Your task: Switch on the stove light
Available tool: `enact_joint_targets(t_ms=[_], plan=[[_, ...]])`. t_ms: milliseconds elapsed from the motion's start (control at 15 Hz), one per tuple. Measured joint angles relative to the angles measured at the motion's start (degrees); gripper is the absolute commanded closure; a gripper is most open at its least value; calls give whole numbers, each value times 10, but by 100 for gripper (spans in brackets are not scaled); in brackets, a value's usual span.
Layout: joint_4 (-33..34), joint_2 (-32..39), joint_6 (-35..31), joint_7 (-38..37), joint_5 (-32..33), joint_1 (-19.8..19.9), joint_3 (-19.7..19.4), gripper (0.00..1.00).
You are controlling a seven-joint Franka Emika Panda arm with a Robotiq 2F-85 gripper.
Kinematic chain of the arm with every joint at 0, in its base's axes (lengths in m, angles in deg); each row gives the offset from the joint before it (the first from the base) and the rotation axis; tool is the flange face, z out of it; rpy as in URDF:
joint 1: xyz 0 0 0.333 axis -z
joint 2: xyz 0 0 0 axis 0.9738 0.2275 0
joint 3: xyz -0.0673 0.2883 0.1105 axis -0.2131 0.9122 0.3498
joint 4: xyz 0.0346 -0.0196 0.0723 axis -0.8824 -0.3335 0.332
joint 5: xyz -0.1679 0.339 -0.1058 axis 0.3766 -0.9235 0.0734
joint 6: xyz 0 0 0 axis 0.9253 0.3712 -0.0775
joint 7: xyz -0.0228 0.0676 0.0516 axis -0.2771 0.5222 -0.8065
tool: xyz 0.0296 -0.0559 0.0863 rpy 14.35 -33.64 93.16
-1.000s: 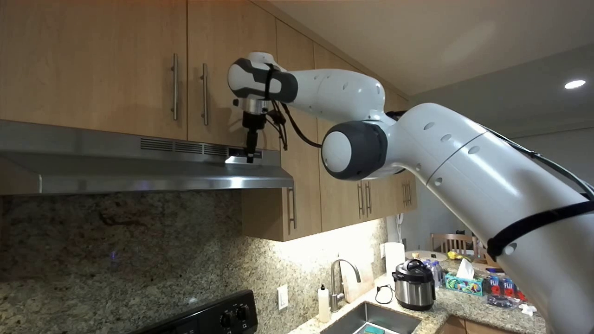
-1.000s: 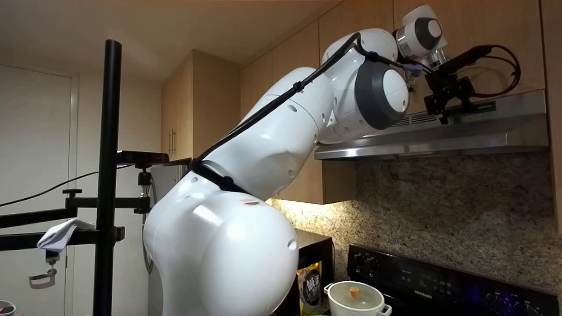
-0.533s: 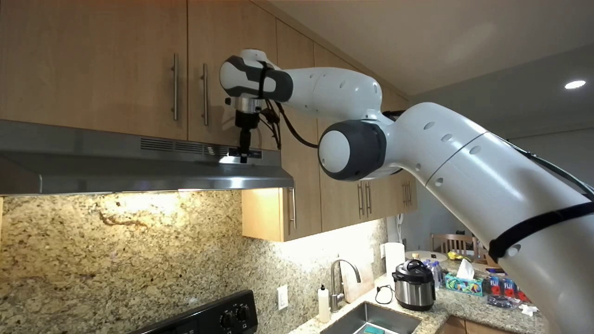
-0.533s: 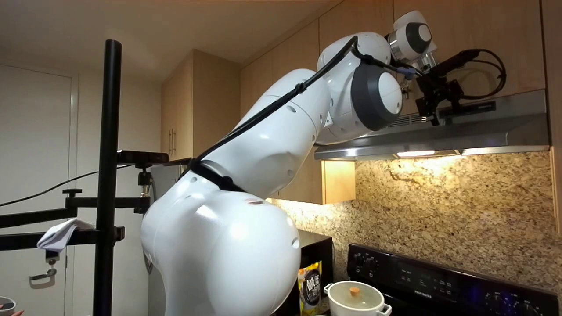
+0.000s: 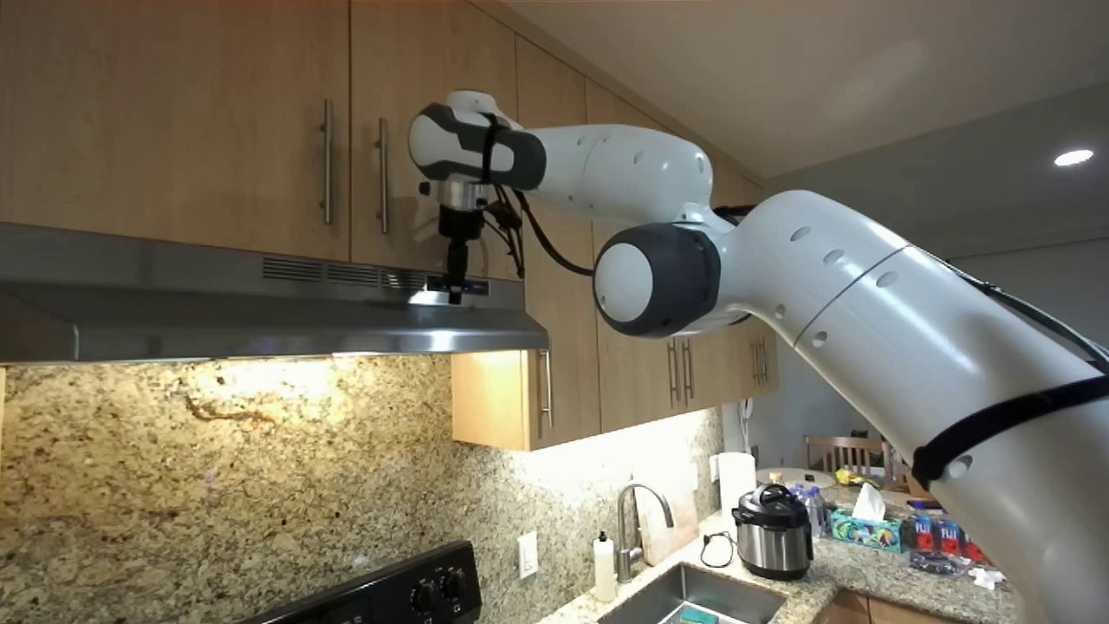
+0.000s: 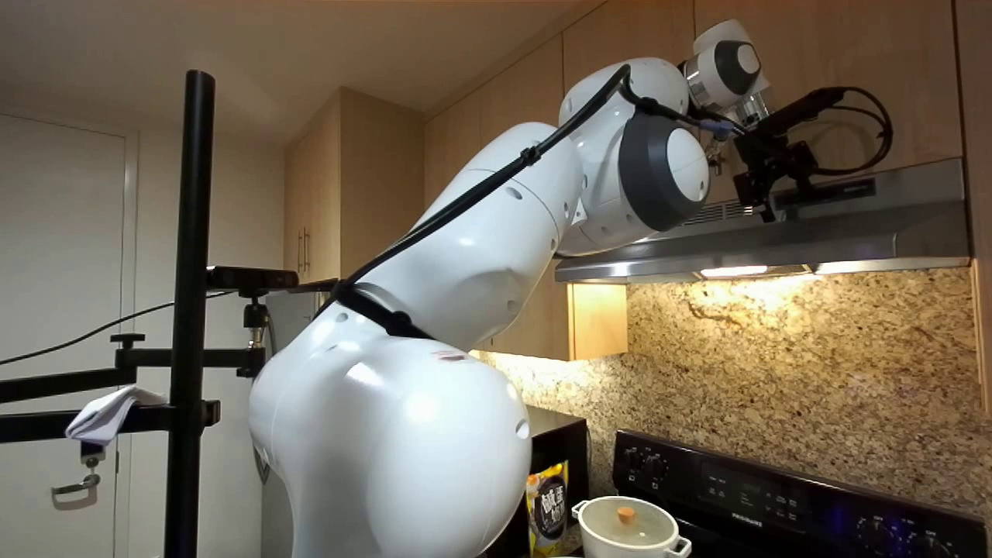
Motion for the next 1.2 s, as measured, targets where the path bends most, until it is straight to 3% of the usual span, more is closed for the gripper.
enact_joint_targets(t_ms=[333, 600, 1000, 1200], plan=[[9, -3, 17, 0, -4, -2, 6, 0], [30, -10, 78, -18, -3, 10, 42, 0], [30, -27, 174, -130, -4, 52, 60, 0], [30, -32, 187, -199, -5, 76, 65, 0]])
